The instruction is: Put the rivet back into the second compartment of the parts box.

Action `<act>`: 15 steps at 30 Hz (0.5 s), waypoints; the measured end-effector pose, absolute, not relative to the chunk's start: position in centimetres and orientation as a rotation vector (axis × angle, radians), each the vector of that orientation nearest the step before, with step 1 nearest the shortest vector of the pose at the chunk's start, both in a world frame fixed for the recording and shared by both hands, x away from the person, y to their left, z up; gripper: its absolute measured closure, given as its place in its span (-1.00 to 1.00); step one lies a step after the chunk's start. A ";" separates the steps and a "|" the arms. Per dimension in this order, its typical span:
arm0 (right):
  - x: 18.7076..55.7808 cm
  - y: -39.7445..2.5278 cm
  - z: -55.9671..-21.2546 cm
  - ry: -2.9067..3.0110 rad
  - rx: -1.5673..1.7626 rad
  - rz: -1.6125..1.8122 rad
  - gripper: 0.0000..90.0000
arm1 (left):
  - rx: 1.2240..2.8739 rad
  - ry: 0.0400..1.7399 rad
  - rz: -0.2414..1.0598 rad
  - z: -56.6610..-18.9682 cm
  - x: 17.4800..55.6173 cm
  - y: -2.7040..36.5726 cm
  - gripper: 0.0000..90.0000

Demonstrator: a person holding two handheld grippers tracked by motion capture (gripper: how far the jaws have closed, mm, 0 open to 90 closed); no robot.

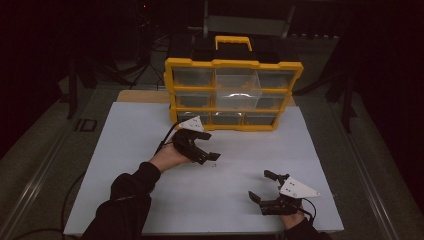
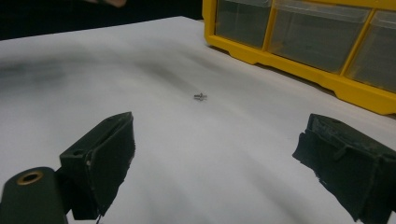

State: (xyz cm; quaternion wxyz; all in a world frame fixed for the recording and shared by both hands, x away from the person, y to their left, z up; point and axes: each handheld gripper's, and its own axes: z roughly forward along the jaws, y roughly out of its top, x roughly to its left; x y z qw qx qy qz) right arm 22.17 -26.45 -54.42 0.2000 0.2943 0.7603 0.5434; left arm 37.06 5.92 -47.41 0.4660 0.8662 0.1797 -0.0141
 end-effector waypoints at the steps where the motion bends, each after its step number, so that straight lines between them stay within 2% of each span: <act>1: 22.2 -26.4 -54.4 2.126 0.822 1.519 -0.79 | 2.132 0.440 -0.040 -47.8 37.0 5.8 -0.67; 7: 22.2 -26.4 -54.4 2.128 0.820 1.518 -0.78 | 2.186 0.445 -0.060 -50.2 36.7 5.1 -0.50; 11: 22.2 -26.4 -54.5 2.131 0.819 1.517 -0.79 | 2.198 0.480 -0.076 -51.9 36.8 5.1 -0.17; 14: 22.2 -26.4 -54.5 2.134 0.821 1.515 -0.79 | 2.209 0.484 -0.078 -52.5 36.8 4.9 0.00; 15: 22.2 -26.3 -54.5 2.134 0.820 1.515 -0.78 | 2.220 0.486 -0.072 -52.8 36.7 4.8 0.00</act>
